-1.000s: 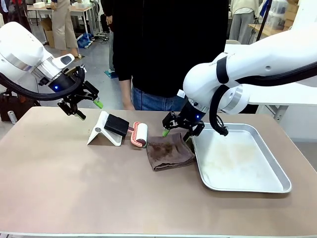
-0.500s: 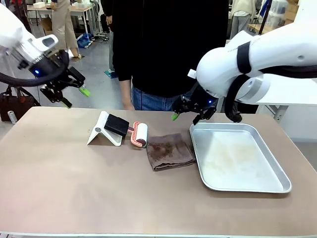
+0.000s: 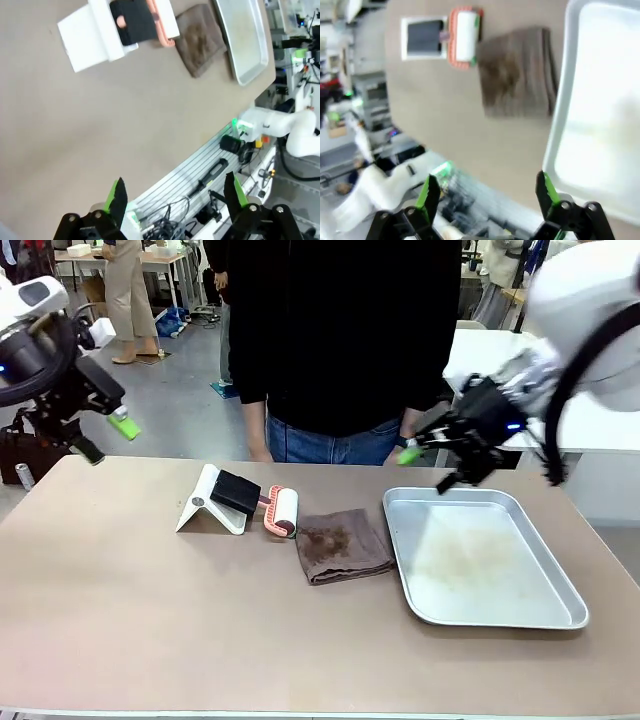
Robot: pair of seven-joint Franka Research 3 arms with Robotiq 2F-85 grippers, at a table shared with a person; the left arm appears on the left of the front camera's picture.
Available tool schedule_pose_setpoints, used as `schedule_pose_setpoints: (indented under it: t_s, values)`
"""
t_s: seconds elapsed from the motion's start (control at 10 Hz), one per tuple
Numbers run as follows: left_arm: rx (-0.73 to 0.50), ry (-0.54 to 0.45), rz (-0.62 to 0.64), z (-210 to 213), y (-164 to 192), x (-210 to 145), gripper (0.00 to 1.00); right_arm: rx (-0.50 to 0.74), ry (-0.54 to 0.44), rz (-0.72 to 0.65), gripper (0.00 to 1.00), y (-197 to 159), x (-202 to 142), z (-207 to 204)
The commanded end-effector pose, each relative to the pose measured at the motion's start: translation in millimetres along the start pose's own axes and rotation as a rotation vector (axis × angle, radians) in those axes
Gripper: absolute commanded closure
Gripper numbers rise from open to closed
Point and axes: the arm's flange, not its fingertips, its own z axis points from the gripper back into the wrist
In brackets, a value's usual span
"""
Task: Clean the surface of the table.
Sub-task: Return the Lint Roller and towel to their original positions.
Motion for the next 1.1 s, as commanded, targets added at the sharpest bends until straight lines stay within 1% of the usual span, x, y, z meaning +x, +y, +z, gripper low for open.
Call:
schedule_pose_setpoints:
  t_s: [0.0,0.1,0.2,0.4,0.5,0.6,0.7,1.0]
  values:
    - [-0.035,-0.007,-0.091,-8.6,19.6,-14.8,0.00,0.117,0.048,-0.118,0.00,-30.3,-22.4,48.9]
    - [-0.124,-0.044,-0.082,-2.4,34.3,-23.6,0.00,0.262,0.047,-0.190,0.00,-50.0,-37.1,76.2]
    - [-0.211,-0.088,-0.083,7.6,50.9,-33.3,0.00,0.390,0.038,-0.206,0.00,-70.2,-49.6,92.9]
    - [-0.429,-0.203,-0.141,31.3,85.5,-62.6,0.00,0.600,-0.043,-0.228,0.00,-111.3,-69.1,108.9]
    - [-0.486,-0.299,-0.053,39.4,103.1,-73.9,0.00,0.703,-0.105,-0.241,0.00,-128.2,-72.0,110.4]
    - [-0.515,-0.351,0.026,40.6,111.6,-72.3,0.00,0.475,0.024,-0.234,0.00,-98.2,-65.3,119.0]
    - [-0.384,-0.230,-0.078,38.4,90.9,-68.5,0.00,0.475,0.024,-0.234,0.00,-98.2,-65.3,119.0]
    - [-0.384,-0.230,-0.078,38.4,90.9,-68.5,0.00,0.475,0.024,-0.234,0.00,-98.2,-65.3,119.0]
